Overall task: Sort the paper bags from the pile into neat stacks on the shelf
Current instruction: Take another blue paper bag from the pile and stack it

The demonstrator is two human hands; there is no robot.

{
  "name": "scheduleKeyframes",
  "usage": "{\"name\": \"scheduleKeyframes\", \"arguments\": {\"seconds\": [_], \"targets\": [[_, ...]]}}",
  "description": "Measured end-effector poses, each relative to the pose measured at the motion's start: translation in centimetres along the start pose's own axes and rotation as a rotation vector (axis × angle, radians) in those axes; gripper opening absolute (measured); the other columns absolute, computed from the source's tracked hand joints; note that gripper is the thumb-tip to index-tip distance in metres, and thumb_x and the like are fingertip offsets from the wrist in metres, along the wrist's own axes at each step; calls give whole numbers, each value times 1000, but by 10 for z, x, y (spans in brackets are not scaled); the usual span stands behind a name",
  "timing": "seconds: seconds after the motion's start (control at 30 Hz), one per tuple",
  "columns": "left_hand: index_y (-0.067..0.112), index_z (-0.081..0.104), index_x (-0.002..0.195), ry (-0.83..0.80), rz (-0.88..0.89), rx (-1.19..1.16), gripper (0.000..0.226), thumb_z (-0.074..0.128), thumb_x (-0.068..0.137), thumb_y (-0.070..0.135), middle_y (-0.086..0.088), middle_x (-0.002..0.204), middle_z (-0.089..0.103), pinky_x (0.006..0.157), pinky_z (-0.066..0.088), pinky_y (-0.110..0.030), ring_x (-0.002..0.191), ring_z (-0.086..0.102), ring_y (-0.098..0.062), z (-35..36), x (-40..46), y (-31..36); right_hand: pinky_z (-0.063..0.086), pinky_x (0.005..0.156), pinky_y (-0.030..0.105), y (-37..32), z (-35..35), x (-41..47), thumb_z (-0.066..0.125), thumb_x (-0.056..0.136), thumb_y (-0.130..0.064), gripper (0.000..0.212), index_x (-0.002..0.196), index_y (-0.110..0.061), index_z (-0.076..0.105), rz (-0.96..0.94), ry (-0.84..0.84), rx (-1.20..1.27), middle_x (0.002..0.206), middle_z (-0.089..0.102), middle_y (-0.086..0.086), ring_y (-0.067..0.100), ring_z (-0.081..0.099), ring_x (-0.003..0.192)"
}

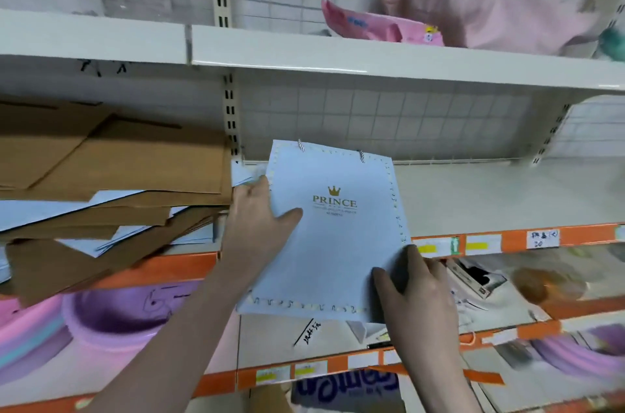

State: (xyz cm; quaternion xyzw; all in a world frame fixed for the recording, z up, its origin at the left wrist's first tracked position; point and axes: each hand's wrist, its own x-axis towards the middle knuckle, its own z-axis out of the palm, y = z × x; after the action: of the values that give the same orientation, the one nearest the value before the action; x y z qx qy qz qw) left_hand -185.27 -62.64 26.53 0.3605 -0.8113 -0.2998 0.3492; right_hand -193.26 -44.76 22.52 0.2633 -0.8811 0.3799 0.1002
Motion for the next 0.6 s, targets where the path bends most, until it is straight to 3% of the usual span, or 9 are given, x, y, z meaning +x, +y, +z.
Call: {"name": "scheduleKeyframes", "arguments": {"seconds": [0.13, 0.27, 0.43, 0.53, 0.6], "targets": [[12, 52, 114, -12, -19, 0, 42, 67, 79, 30, -9, 108, 44, 80, 39, -32, 105, 48, -28, 55, 23, 16, 37, 82, 36, 36, 4, 41, 56, 88, -34, 42, 122, -12, 49, 50, 0, -39, 114, 46, 9, 31, 46, 107], [9, 48, 126, -22, -10, -45, 51, 65, 81, 27, -11, 113, 42, 78, 34, -28, 109, 44, -27, 115, 56, 28, 30, 68, 33, 71, 10, 95, 57, 86, -31, 32, 108, -8, 50, 57, 44, -70, 104, 48, 8, 30, 47, 94], [9, 39, 138, -93, -41, -113, 61, 62, 84, 25, -12, 122, 39, 74, 27, -22, 110, 43, -25, 181, 90, 53, 38, 71, 37, 111, 7, 161, 59, 85, -29, 27, 98, -6, 52, 74, 47, -136, 96, 50, 11, 35, 50, 87], [11, 31, 144, -137, -73, -110, 64, 59, 87, 24, -10, 126, 34, 78, 27, -21, 114, 41, -24, 207, 99, 64, 39, 75, 38, 129, 6, 187, 58, 86, -30, 28, 100, -7, 53, 107, 4, -151, 98, 50, 12, 36, 51, 90], [13, 34, 139, -131, -89, -106, 58, 57, 87, 24, -8, 122, 35, 77, 31, -24, 107, 43, -25, 219, 106, 70, 40, 77, 37, 138, 7, 203, 58, 87, -31, 30, 106, -9, 53, 105, -46, -147, 102, 50, 12, 35, 51, 94]]}}
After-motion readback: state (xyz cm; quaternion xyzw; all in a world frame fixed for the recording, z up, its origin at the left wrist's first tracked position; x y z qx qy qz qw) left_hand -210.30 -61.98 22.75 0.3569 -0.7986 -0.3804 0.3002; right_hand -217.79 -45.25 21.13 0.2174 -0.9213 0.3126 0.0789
